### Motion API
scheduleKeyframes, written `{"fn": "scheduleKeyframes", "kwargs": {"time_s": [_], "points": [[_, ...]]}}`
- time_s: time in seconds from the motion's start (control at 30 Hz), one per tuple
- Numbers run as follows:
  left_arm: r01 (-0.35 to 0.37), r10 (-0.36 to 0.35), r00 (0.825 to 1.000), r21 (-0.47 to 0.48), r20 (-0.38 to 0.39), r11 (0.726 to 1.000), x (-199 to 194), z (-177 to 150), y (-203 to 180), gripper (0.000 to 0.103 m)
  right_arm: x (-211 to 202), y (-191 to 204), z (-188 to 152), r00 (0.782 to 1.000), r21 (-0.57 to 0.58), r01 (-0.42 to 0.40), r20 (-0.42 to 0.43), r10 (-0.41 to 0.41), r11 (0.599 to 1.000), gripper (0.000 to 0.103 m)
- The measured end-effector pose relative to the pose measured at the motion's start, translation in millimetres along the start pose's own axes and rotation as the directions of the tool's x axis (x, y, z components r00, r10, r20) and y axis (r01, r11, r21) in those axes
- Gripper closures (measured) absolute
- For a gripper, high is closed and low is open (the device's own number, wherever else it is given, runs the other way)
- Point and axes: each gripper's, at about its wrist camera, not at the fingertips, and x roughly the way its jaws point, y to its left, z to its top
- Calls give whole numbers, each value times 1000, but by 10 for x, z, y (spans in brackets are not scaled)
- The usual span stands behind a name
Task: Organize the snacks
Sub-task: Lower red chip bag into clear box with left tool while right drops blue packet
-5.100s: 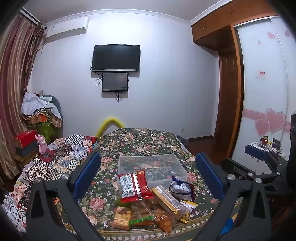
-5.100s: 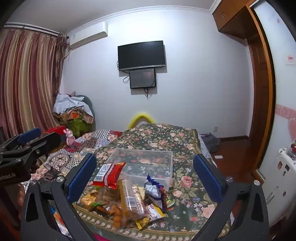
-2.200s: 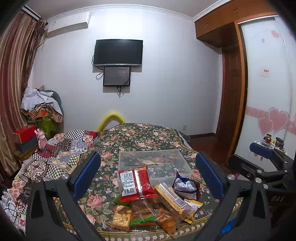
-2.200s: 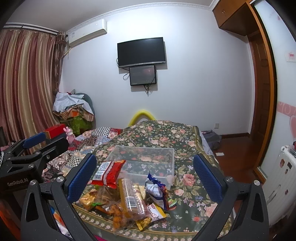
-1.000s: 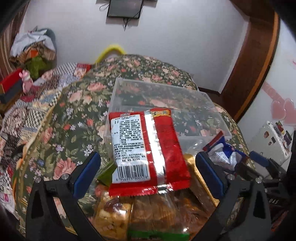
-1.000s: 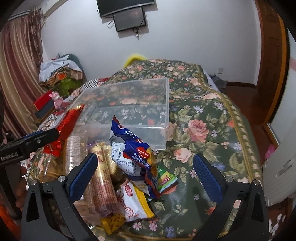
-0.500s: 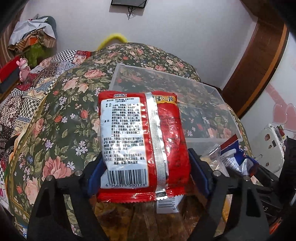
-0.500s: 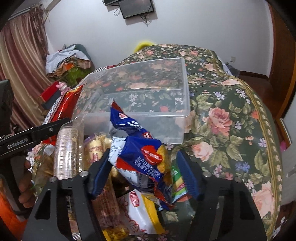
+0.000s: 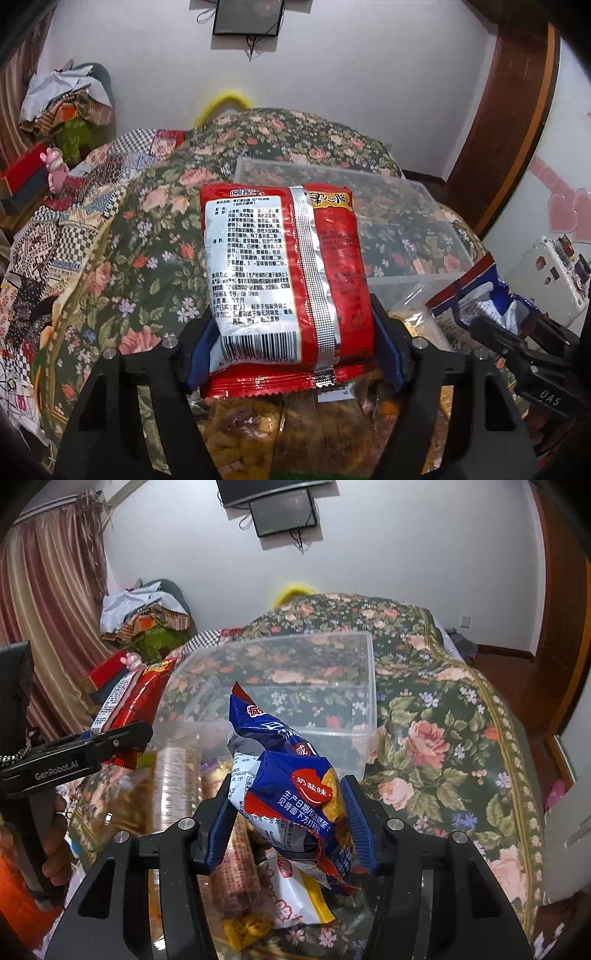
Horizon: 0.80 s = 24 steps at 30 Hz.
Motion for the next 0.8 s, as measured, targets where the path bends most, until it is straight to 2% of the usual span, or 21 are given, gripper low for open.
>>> {"fn": "scheduleKeyframes", "kwargs": {"time_s": [0.27, 0.57, 0.8], "points": [[-6, 4, 998, 20, 68, 1000, -192, 180, -45, 31, -189, 37, 224, 996, -5, -9, 86, 10, 1000, 51], [-14, 12, 996, 27, 93, 1000, -72, 480, -80, 31, -97, 15, 534, 988, -5, 3, 156, -2, 1000, 51], [-21, 19, 999, 39, 49, 999, 224, 608, -103, 31, 165, -7, 711, 989, 0, 13, 148, -13, 1000, 51]]}}
